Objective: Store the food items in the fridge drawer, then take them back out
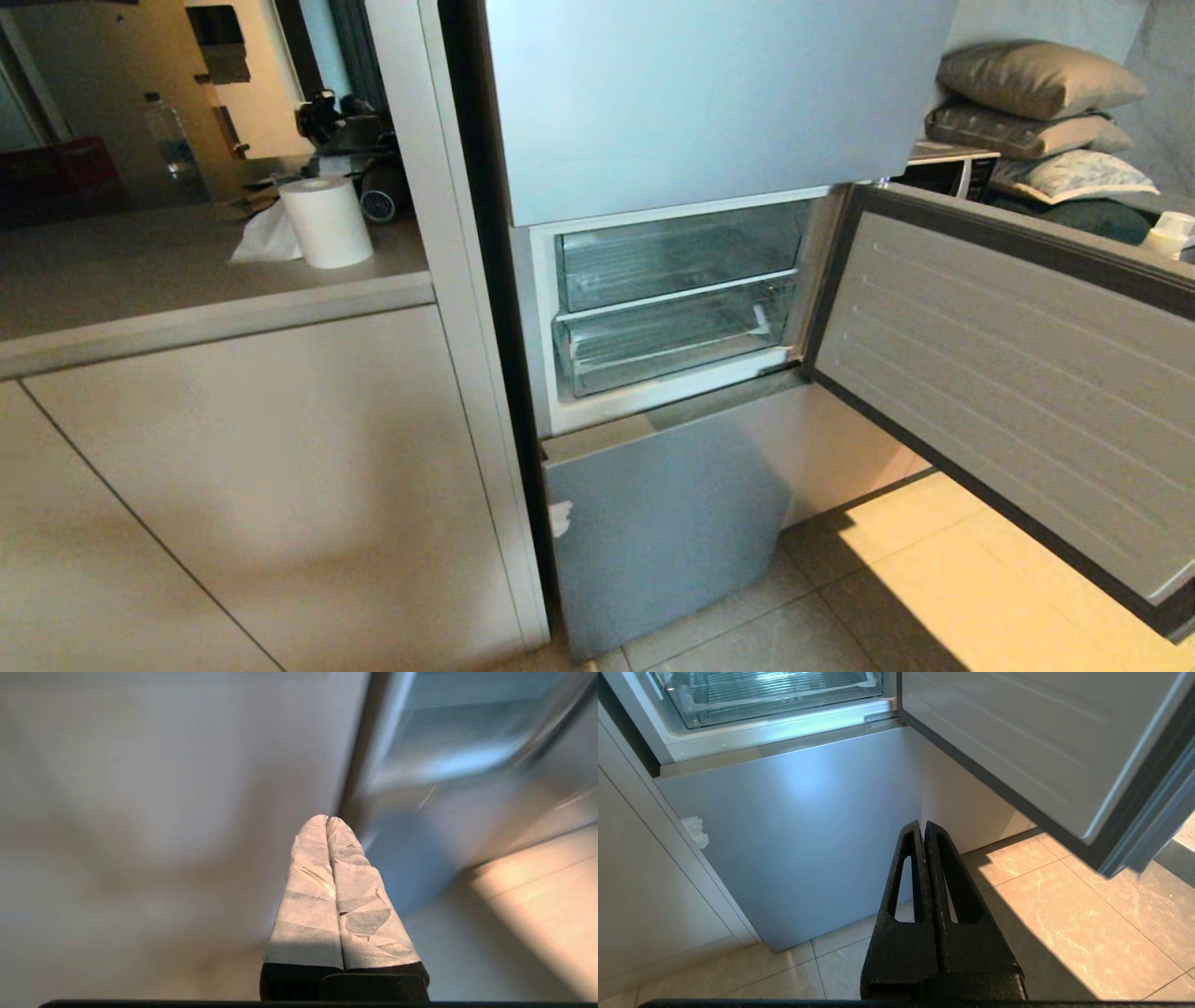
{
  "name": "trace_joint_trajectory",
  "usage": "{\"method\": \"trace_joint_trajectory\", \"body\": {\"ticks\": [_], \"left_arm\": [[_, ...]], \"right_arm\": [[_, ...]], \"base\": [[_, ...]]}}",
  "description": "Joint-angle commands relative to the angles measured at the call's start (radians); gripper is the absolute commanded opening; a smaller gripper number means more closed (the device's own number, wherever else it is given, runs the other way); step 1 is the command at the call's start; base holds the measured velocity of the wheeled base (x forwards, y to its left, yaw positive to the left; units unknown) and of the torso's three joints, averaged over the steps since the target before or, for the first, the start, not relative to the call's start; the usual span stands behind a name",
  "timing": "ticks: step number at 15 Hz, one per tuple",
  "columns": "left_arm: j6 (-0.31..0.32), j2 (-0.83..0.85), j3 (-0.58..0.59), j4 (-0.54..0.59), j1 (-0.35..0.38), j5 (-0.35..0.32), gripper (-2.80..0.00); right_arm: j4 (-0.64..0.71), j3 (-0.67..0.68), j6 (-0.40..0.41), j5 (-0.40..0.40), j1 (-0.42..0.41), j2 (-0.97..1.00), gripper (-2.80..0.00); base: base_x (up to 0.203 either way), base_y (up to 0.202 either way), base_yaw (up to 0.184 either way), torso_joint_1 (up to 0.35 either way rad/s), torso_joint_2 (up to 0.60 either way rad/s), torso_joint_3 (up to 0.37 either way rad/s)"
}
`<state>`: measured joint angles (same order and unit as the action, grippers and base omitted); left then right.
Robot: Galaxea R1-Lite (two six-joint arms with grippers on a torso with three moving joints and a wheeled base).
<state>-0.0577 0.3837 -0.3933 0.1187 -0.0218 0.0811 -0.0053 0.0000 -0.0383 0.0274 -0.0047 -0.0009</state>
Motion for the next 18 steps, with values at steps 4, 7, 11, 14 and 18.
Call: {"method": "trace_joint_trajectory", "body": {"ticks": [4,7,11,14,18], "left_arm": [[0.233,-0.385,0.351,-0.019,0.027,-0.153,-2.8],[0.15,-0.385,0.352,-0.017,0.026,-0.119,-2.8],[0.142,-0.385,0.353,-0.021,0.026,-0.107,-2.8],[0.142,-0.385,0.356,-0.025,0.026,-0.107,-2.8],[0.137,-0.385,0.356,-0.027,0.026,-0.106,-2.8]], "right_arm": [[-0.001,0.0,-0.003,0.002,0.0,0.001,-2.8],[0.0,0.0,0.015,-0.003,0.0,0.001,-2.8],[0.001,0.0,0.003,0.0,0.0,0.001,-2.8],[0.001,0.0,0.003,0.0,0.0,0.001,-2.8],[0.002,0.0,0.005,0.0,0.0,0.001,-2.8]], "base": [[0.0,0.0,0.0,0.0,0.0,0.0],[0.0,0.0,0.0,0.0,0.0,0.0],[0.0,0.0,0.0,0.0,0.0,0.0],[0.0,0.0,0.0,0.0,0.0,0.0],[0.0,0.0,0.0,0.0,0.0,0.0]]}}
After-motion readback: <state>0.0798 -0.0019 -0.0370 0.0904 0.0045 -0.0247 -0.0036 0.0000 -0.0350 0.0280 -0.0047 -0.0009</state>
